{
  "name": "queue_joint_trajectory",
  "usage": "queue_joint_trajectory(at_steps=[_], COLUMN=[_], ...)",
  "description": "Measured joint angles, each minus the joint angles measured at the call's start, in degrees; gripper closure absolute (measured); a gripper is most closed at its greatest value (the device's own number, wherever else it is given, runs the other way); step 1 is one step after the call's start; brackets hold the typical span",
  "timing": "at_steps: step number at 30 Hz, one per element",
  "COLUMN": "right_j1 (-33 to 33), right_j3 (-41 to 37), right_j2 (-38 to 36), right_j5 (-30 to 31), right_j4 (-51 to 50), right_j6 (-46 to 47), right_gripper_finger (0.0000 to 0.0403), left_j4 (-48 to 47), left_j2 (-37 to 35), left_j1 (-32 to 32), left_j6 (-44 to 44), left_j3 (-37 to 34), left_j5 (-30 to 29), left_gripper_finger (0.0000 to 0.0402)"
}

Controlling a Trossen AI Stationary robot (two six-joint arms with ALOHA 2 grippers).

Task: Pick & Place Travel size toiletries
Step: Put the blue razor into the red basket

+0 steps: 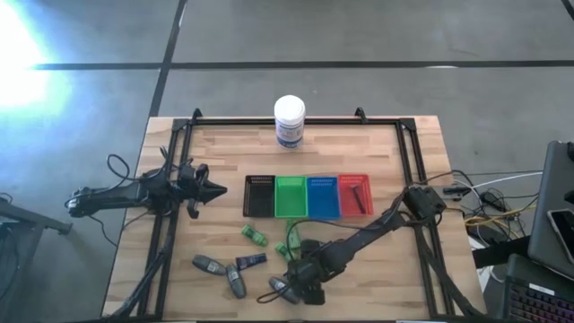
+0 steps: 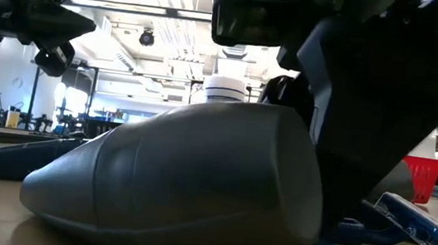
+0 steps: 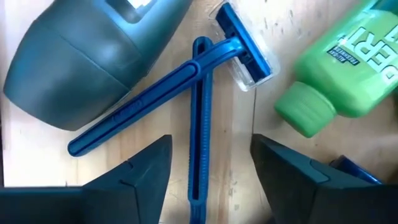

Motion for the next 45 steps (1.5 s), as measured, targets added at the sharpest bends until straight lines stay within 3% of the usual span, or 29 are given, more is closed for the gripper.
queue_joint_trajectory(at_steps=[13,19,26,35,39,45], right_j1=[2.77,2.45,0.9,-1.19,-1.38,-0.72], right_j3=[0.04,-0.11,-0.84,-0.58,-0.55,-0.5], right_j2=[1.92,0.99,-3.21,-6.33,-8.18,-15.29], right_j5=[8.09,6.75,5.81,-10.36,-6.34,6.36], right_j4=[-2.08,-2.82,-6.09,-8.35,-12.73,-22.96], right_j6=[-0.4,4.53,19.72,31.36,34.67,43.84], right_gripper_finger=[0.0326,0.0373,0.0377,0.0375,0.0374,0.0374], left_j4=[0.0,0.0,0.0,-0.02,-0.04,0.0], left_j2=[0.0,0.0,0.0,0.17,0.22,0.46], left_j1=[-0.01,0.0,-0.02,-0.02,-0.01,-0.02], left_j6=[0.02,0.0,0.0,0.02,0.0,0.0], left_j3=[0.0,-0.01,0.01,0.01,0.0,0.01], left_j5=[0.01,0.0,0.0,0.0,0.0,0.0], left_gripper_finger=[0.0376,0.0376,0.0376,0.0376,0.0376,0.0376])
